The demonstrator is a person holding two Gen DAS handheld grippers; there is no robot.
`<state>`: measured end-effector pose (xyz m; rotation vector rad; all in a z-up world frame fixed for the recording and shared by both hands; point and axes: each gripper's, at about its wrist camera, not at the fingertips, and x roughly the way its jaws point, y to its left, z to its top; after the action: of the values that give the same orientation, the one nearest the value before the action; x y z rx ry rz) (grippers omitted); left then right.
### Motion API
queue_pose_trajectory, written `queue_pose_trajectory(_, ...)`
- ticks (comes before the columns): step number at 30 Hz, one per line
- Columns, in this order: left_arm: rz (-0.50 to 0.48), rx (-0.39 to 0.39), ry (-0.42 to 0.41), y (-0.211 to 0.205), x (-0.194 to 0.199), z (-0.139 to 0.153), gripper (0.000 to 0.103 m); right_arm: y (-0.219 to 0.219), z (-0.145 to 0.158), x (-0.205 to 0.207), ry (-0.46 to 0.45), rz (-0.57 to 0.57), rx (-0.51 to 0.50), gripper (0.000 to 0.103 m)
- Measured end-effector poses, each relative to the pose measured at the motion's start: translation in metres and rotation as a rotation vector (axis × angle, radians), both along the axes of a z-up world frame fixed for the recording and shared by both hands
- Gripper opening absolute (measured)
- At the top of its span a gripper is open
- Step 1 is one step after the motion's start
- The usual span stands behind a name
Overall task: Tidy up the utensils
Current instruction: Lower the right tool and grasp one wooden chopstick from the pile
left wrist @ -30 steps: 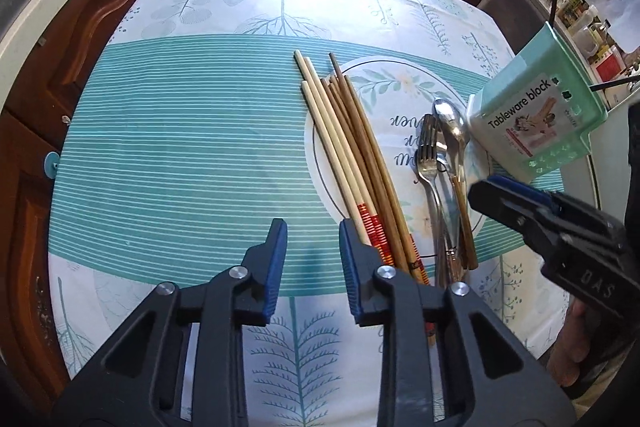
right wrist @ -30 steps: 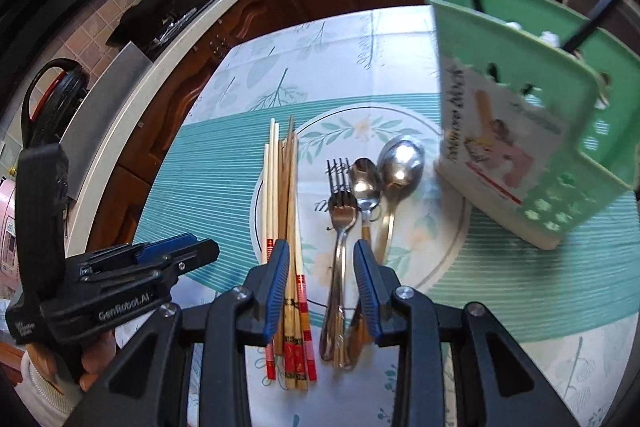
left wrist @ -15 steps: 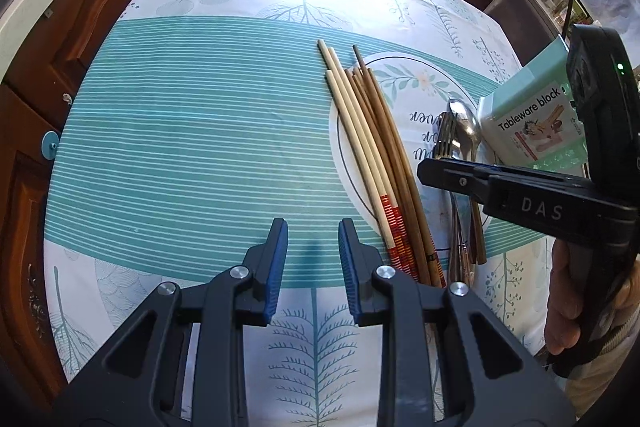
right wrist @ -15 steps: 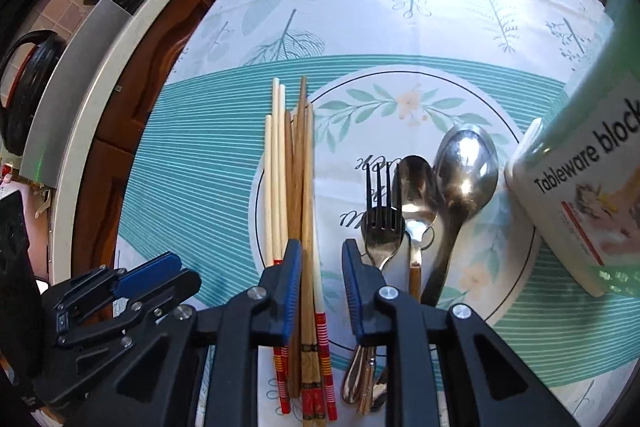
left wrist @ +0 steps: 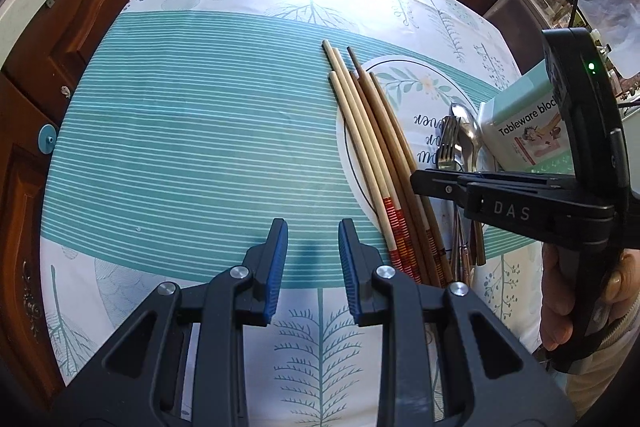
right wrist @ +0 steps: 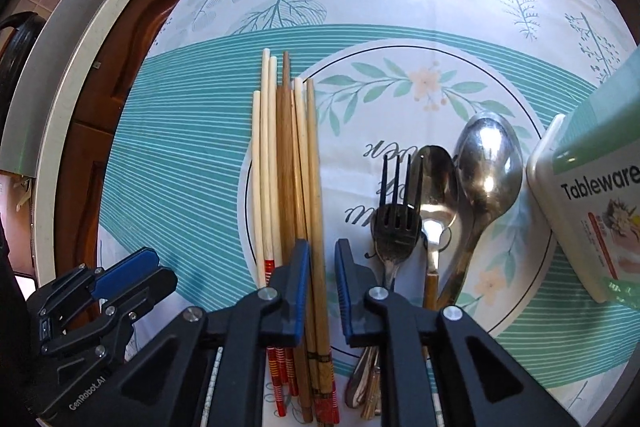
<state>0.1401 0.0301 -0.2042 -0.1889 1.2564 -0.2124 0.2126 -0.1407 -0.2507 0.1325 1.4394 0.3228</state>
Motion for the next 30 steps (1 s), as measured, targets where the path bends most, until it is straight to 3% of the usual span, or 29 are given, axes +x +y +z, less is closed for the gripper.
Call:
queue_pose_trajectory(1,-0.005,0.002,-0.001,-0.002,0.001,0.001,0.023,0.0,0.0,0.0,0.002,0.001,0.007,0.007)
queue_pose_trajectory(6,-0.044,0.006,0.001,-0.017,0.013,0.005,0.023,-0.007,0.006,-0.006,-0.024,0.0,0.003,0.006)
queue_pose_trajectory(11,-0.079,-0.002,0.037,-0.038,0.034,0.005,0.023,-0.027,0.019,-0.015,-0.054,-0.047,0.084,0.006)
queue_pose_trajectory(13,-0.095,-0.013,0.07,-0.046,0.043,0.001,0.013,-0.036,0.024,-0.019,-0.063,-0.06,0.108,0.006)
queue_pose_trajectory(16,-0.099,-0.046,0.151,-0.056,0.059,-0.01,0.009,-0.044,0.027,-0.025,-0.072,-0.074,0.139,0.006)
queue_pose_trajectory(23,-0.09,-0.012,0.22,-0.074,0.08,-0.02,0.009,-0.055,0.028,-0.039,-0.08,-0.095,0.183,0.006)
queue_pose_trajectory(30,-0.102,0.095,0.236,-0.097,0.086,-0.021,0.009,-0.061,0.031,-0.046,-0.102,-0.089,0.207,0.006)
